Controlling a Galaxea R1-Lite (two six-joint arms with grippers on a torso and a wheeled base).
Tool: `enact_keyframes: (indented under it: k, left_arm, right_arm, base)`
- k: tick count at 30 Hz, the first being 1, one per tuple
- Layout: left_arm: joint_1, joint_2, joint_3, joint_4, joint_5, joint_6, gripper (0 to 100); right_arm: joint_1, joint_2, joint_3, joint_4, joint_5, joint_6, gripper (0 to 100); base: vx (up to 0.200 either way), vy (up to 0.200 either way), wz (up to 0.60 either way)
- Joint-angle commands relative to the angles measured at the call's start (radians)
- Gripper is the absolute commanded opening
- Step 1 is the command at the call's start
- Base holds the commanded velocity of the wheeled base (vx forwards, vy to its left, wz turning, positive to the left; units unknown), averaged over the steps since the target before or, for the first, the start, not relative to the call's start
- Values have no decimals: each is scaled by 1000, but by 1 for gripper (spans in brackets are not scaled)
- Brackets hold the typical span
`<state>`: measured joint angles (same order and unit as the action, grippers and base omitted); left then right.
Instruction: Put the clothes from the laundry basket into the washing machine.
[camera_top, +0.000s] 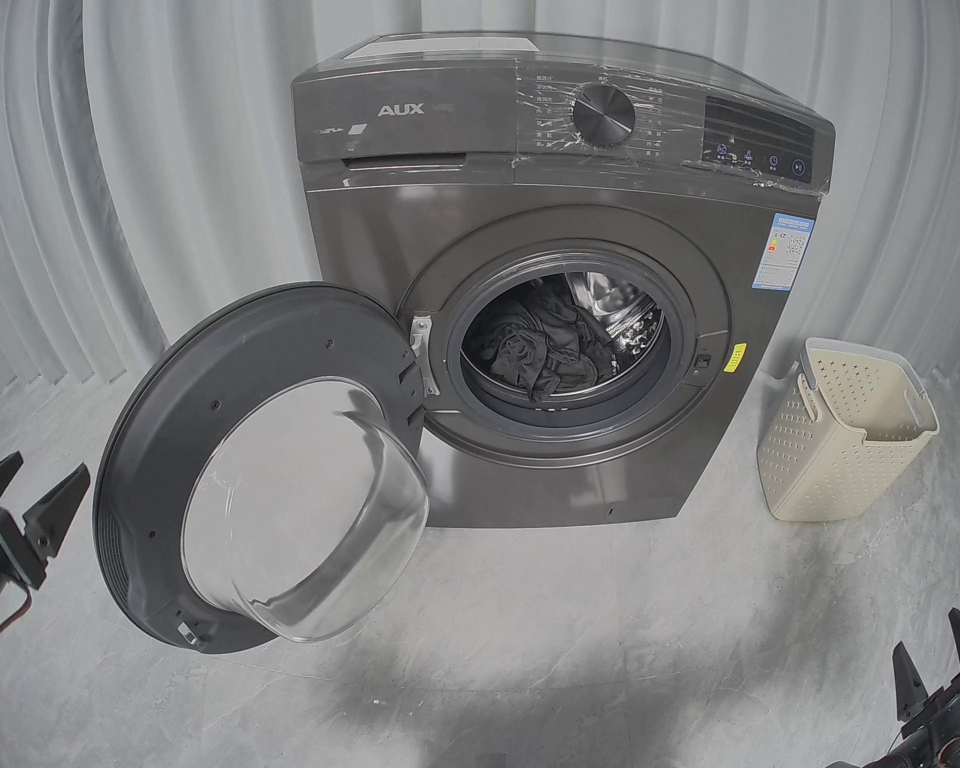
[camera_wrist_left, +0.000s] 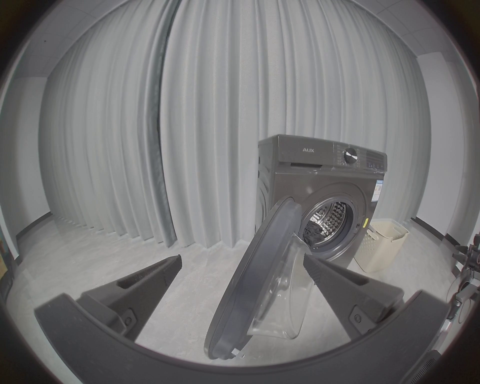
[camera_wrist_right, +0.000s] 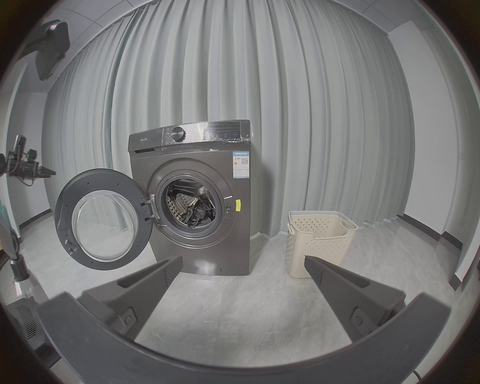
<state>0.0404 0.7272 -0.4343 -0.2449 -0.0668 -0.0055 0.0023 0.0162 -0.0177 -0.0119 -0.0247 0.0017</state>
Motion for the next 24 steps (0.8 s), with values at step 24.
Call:
enact_keyframes:
  k: [24]
  left_arm:
    - [-396, 162, -73, -28, -219, -113, 100]
  right_arm:
    - [1, -16, 18, 0, 0, 0, 100]
  base:
    - [0, 0, 0]
